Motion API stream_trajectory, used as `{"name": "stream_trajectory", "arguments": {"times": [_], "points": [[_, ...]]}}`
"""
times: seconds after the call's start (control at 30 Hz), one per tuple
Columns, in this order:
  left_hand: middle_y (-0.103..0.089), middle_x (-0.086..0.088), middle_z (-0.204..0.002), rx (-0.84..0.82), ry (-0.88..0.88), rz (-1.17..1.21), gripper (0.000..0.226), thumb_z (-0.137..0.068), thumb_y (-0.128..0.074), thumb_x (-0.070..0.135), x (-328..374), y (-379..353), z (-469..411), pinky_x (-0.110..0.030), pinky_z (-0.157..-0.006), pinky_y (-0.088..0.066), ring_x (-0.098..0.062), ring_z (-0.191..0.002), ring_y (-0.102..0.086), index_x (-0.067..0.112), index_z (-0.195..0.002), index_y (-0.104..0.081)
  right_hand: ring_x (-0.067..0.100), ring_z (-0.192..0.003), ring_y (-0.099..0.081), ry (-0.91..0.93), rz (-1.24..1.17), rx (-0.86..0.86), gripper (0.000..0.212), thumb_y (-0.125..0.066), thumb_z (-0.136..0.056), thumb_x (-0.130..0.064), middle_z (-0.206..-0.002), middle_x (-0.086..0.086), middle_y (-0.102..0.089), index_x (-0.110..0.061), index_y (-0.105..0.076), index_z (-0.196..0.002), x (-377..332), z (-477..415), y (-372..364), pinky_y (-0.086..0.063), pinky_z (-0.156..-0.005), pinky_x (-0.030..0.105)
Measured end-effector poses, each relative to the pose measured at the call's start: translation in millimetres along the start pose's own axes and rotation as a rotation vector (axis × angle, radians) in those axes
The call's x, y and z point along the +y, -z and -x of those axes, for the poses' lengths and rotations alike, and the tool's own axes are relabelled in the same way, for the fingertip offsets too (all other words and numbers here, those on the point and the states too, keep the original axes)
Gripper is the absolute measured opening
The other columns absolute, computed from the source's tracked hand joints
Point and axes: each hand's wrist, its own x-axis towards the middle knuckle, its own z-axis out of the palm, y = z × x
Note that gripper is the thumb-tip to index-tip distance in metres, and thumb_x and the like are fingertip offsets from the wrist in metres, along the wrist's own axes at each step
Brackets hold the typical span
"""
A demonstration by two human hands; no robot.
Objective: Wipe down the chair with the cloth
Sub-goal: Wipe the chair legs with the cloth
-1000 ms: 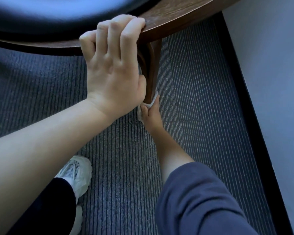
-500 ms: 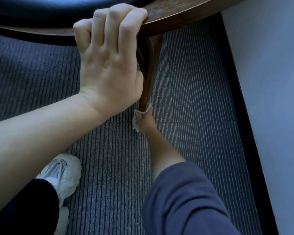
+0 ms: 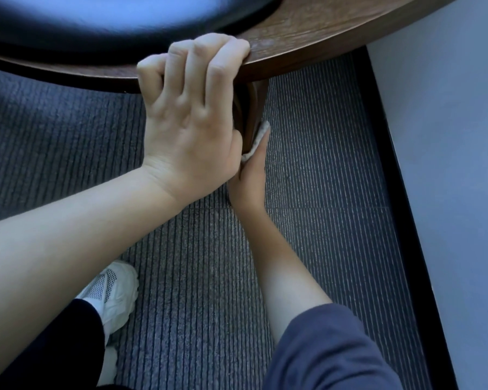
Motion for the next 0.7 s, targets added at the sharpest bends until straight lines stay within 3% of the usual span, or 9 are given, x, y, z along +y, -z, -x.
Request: {"name": "stream_trajectory", "arguments": {"times": [0.03,0.1,0.13,0.2,0.27,0.37,0.43,0.6,0.7], "points": [[-0.058,-0.017,-0.119,0.004,-0.002,0.000,0.060,-0.068,-0.049,0.013,-0.4,-0.2,-0.2,-0.040,-0.085,-0.029,-0.024,-0.106,-0.037,0.010,-0.126,-0.033,-0.008,-0.086,-0.056,-0.004,-0.007,-0.005,0.086,-0.053,-0.100,-0.017,-0.111,-0.028,-0.055,-0.035,0.012,-0.154,1.6,1.8,0.4,-0.049,-0.086,0.032],[-0.058,-0.016,-0.120,0.009,0.000,0.001,0.059,-0.069,-0.049,0.014,-0.4,-0.7,0.2,-0.040,-0.085,-0.029,-0.024,-0.106,-0.037,0.009,-0.126,-0.034,-0.014,-0.102,-0.055,-0.047,0.003,-0.012,0.086,-0.052,-0.100,-0.012,-0.123,-0.055,-0.030,-0.029,0.012,-0.155,6.4,7.3,-2.0,-0.049,-0.097,0.032],[-0.059,-0.016,-0.120,0.011,0.001,0.000,0.060,-0.068,-0.050,0.014,0.0,-1.1,0.3,-0.039,-0.085,-0.028,-0.023,-0.105,-0.037,0.009,-0.126,-0.034,-0.008,-0.110,-0.054,-0.085,0.012,-0.018,0.086,-0.051,-0.100,-0.012,-0.131,-0.051,-0.027,-0.031,0.012,-0.155,10.6,9.3,-4.5,-0.048,-0.101,0.035],[-0.059,-0.015,-0.120,0.018,-0.003,-0.009,0.063,-0.065,-0.053,0.011,0.5,-1.8,0.1,-0.039,-0.085,-0.028,-0.023,-0.105,-0.038,0.008,-0.126,-0.035,0.011,-0.122,-0.053,-0.185,0.013,-0.030,0.086,-0.052,-0.100,-0.014,-0.150,-0.018,-0.034,-0.035,0.012,-0.154,20.5,12.5,-8.7,-0.048,-0.101,0.037],[-0.059,-0.015,-0.120,0.025,-0.008,-0.017,0.065,-0.064,-0.054,0.009,0.9,-2.2,0.1,-0.039,-0.085,-0.028,-0.023,-0.106,-0.038,0.008,-0.126,-0.036,0.017,-0.120,-0.055,-0.301,-0.051,-0.037,0.084,-0.050,-0.100,-0.012,-0.148,0.004,-0.044,-0.037,0.008,-0.154,36.1,14.9,-12.0,-0.049,-0.093,0.027],[-0.059,-0.014,-0.121,0.036,-0.002,-0.025,0.064,-0.066,-0.054,0.009,0.3,-3.2,0.3,-0.039,-0.085,-0.029,-0.023,-0.106,-0.038,0.009,-0.127,-0.033,0.018,-0.091,-0.062,-0.510,-0.154,-0.087,0.077,-0.048,-0.101,-0.011,-0.130,0.014,-0.058,-0.036,0.002,-0.155,46.3,15.5,-12.7,-0.051,-0.058,0.013],[-0.057,-0.012,-0.123,0.042,-0.002,-0.038,0.063,-0.068,-0.054,0.010,-0.4,-4.5,1.6,-0.039,-0.086,-0.029,-0.023,-0.107,-0.038,0.010,-0.127,-0.032,0.015,-0.072,-0.059,-0.595,-0.162,-0.108,0.072,-0.048,-0.102,-0.013,-0.112,0.010,-0.063,-0.032,-0.003,-0.155,47.7,15.8,-13.6,-0.049,-0.046,0.016],[-0.057,-0.014,-0.125,0.012,-0.009,-0.038,0.064,-0.074,-0.063,0.026,-1.2,-4.7,2.6,-0.040,-0.089,-0.029,-0.024,-0.110,-0.038,0.010,-0.128,-0.032,0.019,-0.093,-0.061,-0.478,-0.207,-0.076,0.076,-0.049,-0.101,-0.012,-0.123,0.007,-0.059,-0.039,-0.001,-0.154,39.2,15.5,-13.3,-0.055,-0.066,0.019],[-0.057,-0.016,-0.126,-0.017,0.004,-0.029,0.068,-0.078,-0.066,0.040,-0.5,-1.2,1.9,-0.040,-0.090,-0.028,-0.024,-0.111,-0.037,0.011,-0.128,-0.031,0.015,-0.124,-0.054,-0.239,-0.190,-0.050,0.077,-0.051,-0.098,-0.027,-0.148,0.001,-0.044,-0.038,0.000,-0.155,12.9,10.1,-7.3,-0.052,-0.098,0.030]]}}
